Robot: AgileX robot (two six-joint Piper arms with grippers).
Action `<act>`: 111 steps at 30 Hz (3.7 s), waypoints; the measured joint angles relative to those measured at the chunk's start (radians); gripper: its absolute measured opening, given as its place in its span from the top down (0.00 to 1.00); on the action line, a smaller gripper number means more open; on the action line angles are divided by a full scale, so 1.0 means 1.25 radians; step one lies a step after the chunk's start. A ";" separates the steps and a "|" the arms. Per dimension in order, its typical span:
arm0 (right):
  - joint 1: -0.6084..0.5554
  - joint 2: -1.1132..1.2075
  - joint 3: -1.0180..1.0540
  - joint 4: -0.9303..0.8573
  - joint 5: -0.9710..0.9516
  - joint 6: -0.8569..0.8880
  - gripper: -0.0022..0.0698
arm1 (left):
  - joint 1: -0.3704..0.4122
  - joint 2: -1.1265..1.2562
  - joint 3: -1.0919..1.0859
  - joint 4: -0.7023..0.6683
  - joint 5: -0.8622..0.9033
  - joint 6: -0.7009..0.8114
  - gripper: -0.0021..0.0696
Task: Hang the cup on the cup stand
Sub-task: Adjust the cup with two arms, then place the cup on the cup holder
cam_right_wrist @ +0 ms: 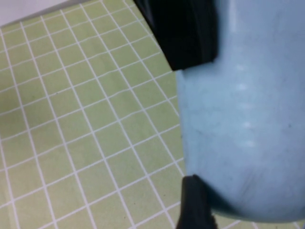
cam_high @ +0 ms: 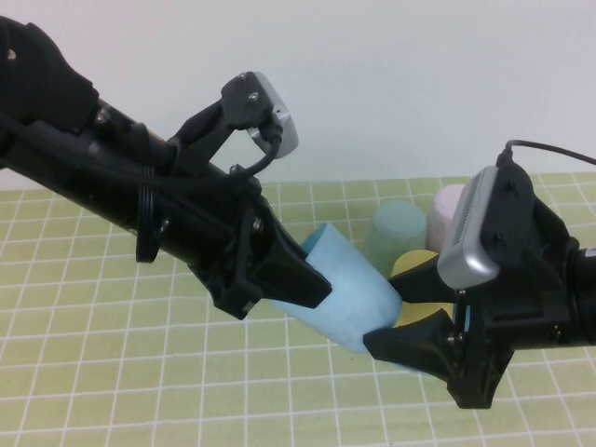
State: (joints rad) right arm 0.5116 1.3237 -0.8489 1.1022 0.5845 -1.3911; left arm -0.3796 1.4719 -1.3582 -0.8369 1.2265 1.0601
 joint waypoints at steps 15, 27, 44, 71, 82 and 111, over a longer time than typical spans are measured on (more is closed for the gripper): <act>0.000 -0.043 0.000 0.005 -0.046 0.056 0.19 | -0.001 -0.022 0.000 0.003 -0.009 0.011 0.95; 0.000 -0.165 0.045 0.055 -0.252 0.471 0.01 | -0.001 -0.075 0.000 -0.054 -0.079 0.009 0.96; 0.000 -0.214 0.135 0.507 -0.461 1.151 0.01 | -0.008 -0.161 0.276 -0.695 -0.319 0.416 0.96; 0.000 -0.214 0.110 0.507 -0.423 1.188 0.01 | -0.304 -0.143 0.301 -0.724 -0.645 0.556 0.96; 0.000 -0.214 0.112 0.507 -0.406 1.097 0.26 | -0.302 -0.126 0.301 -0.722 -0.604 0.556 0.95; 0.000 -0.365 0.104 0.529 -0.706 -0.235 0.26 | -0.067 -0.130 0.303 0.391 -0.500 -0.481 0.97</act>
State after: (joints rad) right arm 0.5118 0.8679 -0.7187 1.7632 -0.2982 -1.6854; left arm -0.4639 1.3095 -0.9795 -0.3483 0.6020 0.4594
